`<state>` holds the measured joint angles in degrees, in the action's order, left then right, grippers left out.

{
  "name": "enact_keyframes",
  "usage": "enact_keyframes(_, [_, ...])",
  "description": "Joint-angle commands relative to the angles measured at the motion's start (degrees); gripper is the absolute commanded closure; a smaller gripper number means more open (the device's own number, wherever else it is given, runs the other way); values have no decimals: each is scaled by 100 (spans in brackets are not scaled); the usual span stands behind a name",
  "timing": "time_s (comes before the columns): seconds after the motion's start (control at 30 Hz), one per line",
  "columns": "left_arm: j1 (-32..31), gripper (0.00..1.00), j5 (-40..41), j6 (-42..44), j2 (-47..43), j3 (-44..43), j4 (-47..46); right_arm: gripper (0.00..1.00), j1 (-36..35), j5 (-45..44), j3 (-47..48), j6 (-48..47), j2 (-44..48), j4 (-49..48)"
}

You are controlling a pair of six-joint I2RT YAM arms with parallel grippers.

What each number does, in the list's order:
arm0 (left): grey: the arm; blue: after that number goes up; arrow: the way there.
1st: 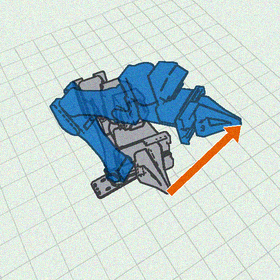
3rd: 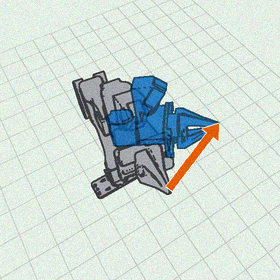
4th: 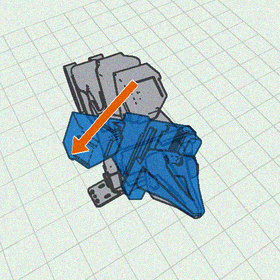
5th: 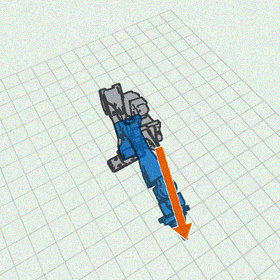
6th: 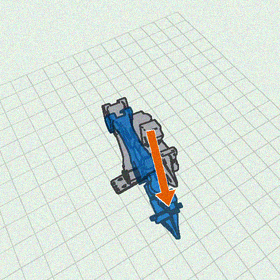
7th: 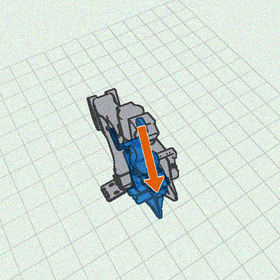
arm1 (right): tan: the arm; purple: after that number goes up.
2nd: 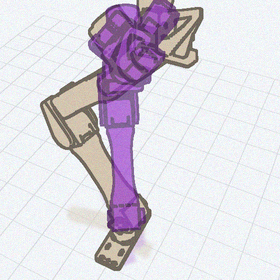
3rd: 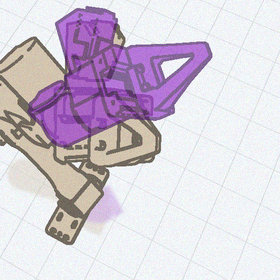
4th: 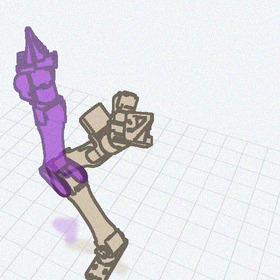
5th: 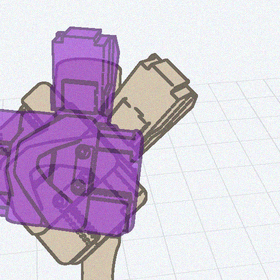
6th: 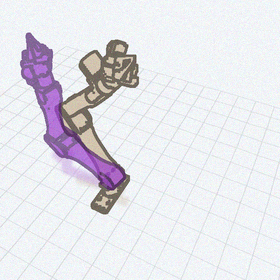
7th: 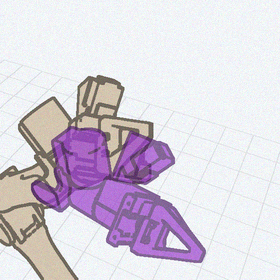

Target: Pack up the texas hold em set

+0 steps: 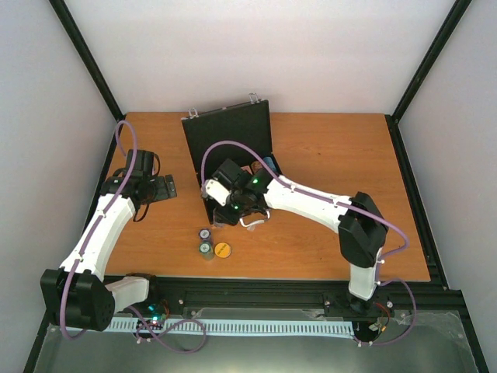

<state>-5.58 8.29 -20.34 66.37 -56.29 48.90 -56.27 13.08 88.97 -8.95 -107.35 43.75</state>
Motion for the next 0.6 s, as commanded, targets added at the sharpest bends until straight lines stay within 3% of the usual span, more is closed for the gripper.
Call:
enact_keyframes(0.0, [-4, 0, -72, 29, 55, -57, -16, 92, 2, -836, -50, 269, 226, -636])
enact_keyframes(0.37, [-6, 0, -117, 27, 70, -6, -48, 94, 5, -2704, -1007, 427, -194, -2632])
enact_keyframes(0.57, [-8, 0, -113, 43, 77, 13, -37, 95, 11, -2933, -1085, 557, -510, -3085])
